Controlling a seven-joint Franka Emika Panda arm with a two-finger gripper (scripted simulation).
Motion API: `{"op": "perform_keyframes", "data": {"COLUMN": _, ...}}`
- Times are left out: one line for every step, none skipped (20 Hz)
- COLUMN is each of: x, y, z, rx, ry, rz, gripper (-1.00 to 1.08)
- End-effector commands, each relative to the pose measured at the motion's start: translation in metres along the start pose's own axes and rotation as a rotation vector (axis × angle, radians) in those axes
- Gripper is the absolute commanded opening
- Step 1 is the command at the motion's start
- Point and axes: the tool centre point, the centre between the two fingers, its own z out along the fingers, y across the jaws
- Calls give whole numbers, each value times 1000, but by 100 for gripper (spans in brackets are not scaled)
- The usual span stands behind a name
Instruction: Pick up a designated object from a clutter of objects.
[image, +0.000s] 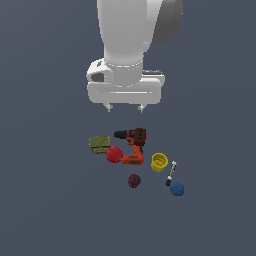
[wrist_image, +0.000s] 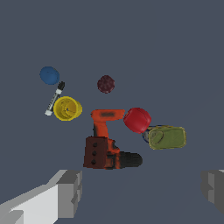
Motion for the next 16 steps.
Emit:
{"op": "perform_keyframes", "data": {"x": 0, "y": 0, "z": 0, "rx": 0, "ry": 0, "rz": 0, "gripper": 68}}
{"op": "perform_keyframes", "data": {"x": 0, "y": 1, "z": 0, "rx": -1, "ry": 0, "rz": 1, "gripper": 68}}
{"op": "perform_keyframes", "data": {"x": 0, "y": 2, "z": 0, "rx": -2, "ry": 0, "rz": 3, "gripper": 68}}
{"op": "perform_keyframes", "data": {"x": -1, "y": 5, "z": 0, "rx": -4, "ry": -1, "rz": 6, "gripper": 68}}
{"op": "perform_keyframes", "data": {"x": -1, "y": 9, "z": -1, "rx": -7, "ry": -1, "rz": 10, "gripper": 68}}
{"op": "perform_keyframes", "data": {"x": -1, "y": 12, "z": -1, "rx": -10, "ry": -2, "rz": 15, "gripper": 68}}
{"op": "perform_keyframes", "data": {"x": -2, "y": 15, "z": -1, "rx": -12, "ry": -2, "rz": 18, "gripper": 68}}
{"op": "perform_keyframes", "data": {"x": -2, "y": 16, "z": -1, "rx": -13, "ry": -3, "rz": 19, "gripper": 68}}
{"op": "perform_keyframes", "data": {"x": -2, "y": 16, "z": -1, "rx": -13, "ry": -3, "rz": 19, "gripper": 68}}
{"op": "perform_keyframes", "data": {"x": -2, "y": 15, "z": -1, "rx": -13, "ry": -2, "rz": 18, "gripper": 68}}
{"op": "perform_keyframes", "data": {"x": -2, "y": 15, "z": -1, "rx": -13, "ry": -2, "rz": 18, "gripper": 68}}
{"op": "perform_keyframes", "data": {"x": -2, "y": 15, "z": -1, "rx": -12, "ry": -2, "rz": 20, "gripper": 68}}
{"op": "perform_keyframes", "data": {"x": -2, "y": 15, "z": 0, "rx": -12, "ry": -3, "rz": 22, "gripper": 68}}
{"op": "perform_keyframes", "data": {"x": -2, "y": 15, "z": 1, "rx": -12, "ry": -3, "rz": 26, "gripper": 68}}
{"op": "perform_keyframes", "data": {"x": -2, "y": 15, "z": 2, "rx": -11, "ry": -3, "rz": 32, "gripper": 68}}
{"op": "perform_keyframes", "data": {"x": -2, "y": 15, "z": 3, "rx": -10, "ry": -3, "rz": 39, "gripper": 68}}
